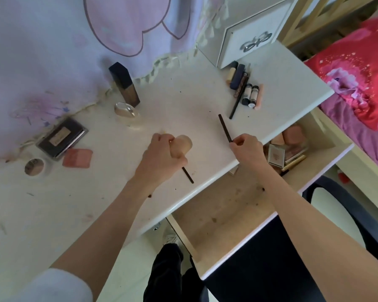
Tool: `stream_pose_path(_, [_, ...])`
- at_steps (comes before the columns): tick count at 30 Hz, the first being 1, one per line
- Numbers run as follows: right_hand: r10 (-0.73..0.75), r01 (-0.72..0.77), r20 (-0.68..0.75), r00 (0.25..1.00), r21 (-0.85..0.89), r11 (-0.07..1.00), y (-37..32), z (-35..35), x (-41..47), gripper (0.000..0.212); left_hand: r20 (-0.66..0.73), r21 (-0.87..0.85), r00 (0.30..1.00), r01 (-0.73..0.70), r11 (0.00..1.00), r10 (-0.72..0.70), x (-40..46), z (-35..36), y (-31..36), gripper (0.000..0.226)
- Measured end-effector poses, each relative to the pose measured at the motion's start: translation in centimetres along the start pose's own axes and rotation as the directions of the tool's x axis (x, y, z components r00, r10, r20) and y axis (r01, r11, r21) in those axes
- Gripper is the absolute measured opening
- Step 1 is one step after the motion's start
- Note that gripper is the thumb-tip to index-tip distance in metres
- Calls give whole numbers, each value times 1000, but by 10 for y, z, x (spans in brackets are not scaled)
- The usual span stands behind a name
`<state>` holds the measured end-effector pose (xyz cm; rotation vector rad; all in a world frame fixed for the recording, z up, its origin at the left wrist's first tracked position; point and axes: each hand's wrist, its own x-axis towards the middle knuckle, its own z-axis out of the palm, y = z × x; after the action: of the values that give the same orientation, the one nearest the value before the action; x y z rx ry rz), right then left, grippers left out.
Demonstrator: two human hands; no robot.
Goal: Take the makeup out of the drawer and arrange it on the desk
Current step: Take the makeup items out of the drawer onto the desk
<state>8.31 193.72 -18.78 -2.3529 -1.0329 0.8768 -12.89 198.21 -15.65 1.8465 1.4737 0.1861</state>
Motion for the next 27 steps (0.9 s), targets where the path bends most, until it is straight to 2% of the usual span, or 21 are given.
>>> stream_pose_path(4, [25,-26,-24,999,-48,999,-15,16,17,17,4,362,988,-148,920,157,43,-31,8,45])
stream_pose_path(9, [79,-81,-53,995,-34,996,-24,21,30,15,72,533,977,-209,820,202,80,-65,11,32])
stream_pose_path(13, [101,-107,-75,992,-76,991,-30,21,37,14,188,642,971,-234,730,146,101,-76,18,25])
stream_pose_path(18, [100,-116,-134,986,-118,986,-33,25,41,15,215,643,975,-190,742,63,112,-75,16,27])
stream_pose_path(22, [121,-152,-177,977,-172,973,-37,29,43,18,162,624,981,-188,758,110,115,-76,11,24])
stream_pose_path(27, [145,-181,-214,966,-158,971,-38,31,43,22,58,540,984,-173,824,168,111,-77,8,25])
